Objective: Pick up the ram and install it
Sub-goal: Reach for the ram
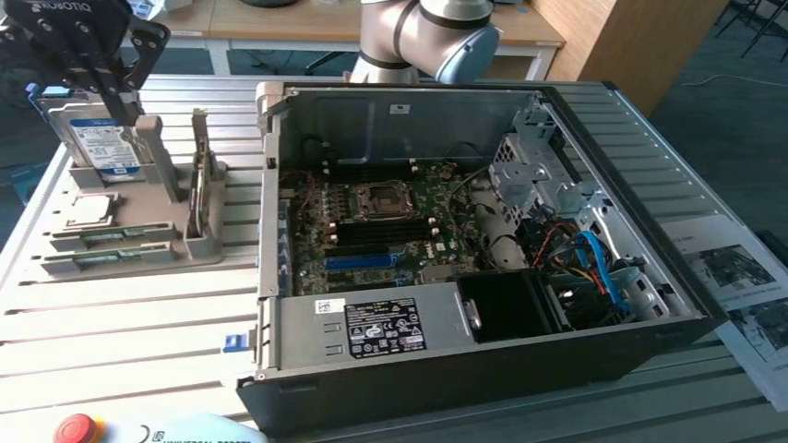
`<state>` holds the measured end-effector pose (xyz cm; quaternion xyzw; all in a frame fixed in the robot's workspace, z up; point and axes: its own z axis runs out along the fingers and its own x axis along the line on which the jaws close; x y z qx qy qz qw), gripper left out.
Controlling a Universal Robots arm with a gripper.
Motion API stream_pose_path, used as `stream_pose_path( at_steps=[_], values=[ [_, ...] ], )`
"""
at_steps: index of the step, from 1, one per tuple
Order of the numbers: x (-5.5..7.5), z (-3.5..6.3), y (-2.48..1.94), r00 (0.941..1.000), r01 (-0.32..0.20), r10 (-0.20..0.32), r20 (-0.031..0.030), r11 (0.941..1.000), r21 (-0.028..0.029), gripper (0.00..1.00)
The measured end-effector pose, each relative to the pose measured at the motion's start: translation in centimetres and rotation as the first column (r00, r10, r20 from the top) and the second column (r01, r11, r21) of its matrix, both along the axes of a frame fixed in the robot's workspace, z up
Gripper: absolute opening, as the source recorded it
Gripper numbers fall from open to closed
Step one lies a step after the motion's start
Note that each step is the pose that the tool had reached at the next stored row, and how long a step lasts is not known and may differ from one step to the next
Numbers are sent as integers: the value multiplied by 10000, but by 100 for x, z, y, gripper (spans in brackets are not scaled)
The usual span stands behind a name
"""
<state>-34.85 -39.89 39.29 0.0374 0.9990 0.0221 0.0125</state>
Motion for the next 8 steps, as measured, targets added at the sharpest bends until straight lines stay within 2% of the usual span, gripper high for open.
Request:
stream_pose_path(
  at_steps=[4, 8],
  values=[
    [-63, 0, 0, 10000, 0, 0, 0, 10000, 0, 10],
    [-72, 0, 0, 10000, -2, 2, -1, 10000, 0, 10]
  ],
)
